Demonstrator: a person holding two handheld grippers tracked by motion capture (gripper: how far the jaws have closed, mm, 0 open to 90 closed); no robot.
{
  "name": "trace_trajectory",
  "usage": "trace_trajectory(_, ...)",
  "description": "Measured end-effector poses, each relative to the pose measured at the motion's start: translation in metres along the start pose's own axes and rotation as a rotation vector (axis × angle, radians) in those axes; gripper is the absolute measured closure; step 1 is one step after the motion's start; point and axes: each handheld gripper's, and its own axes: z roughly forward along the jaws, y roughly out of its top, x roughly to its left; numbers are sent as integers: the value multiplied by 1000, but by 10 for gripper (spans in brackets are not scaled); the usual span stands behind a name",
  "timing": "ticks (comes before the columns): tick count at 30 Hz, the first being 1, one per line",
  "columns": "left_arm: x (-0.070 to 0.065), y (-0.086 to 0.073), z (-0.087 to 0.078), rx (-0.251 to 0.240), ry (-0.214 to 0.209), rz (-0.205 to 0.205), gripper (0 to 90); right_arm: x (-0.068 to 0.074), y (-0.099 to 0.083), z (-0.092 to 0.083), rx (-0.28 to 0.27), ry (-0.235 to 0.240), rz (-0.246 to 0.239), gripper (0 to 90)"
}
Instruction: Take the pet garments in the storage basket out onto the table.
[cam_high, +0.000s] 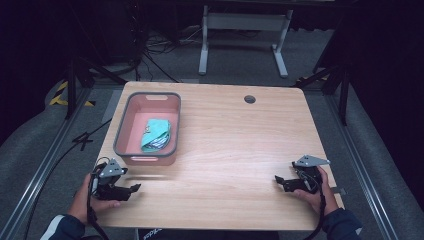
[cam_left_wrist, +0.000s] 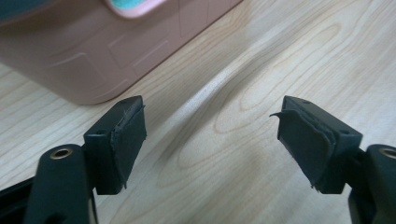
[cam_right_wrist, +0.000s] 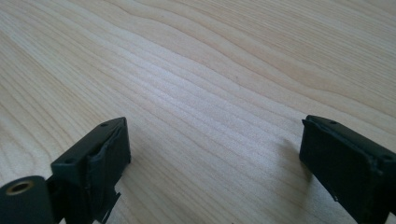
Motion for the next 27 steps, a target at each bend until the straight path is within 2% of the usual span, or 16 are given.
trace_trajectory(3, 2, 0, -9, -24, -26, -6, 296, 0, 0, 0, -1, 1, -2, 90)
trace_trajectory(5, 6, -1, -16, -59, -46, -32, 310, 0, 0, 0, 0, 2, -3, 90)
trace_trajectory(7, 8, 0, -24, -74, -31, -41, 318, 0, 0, 0, 0, 3, -3, 90)
trace_trajectory(11, 6, 4, -33, -82, 4, -30, 316, 0, 0, 0, 0, 3, -3, 90)
trace_trajectory(18, 5, 9, -43, -91, 13, -21, 308, 0, 0, 0, 0, 3, -3, 90)
trace_trajectory(27, 6, 21, -56, -135, 39, -3, 290, 0, 0, 0, 0, 3, -3, 90)
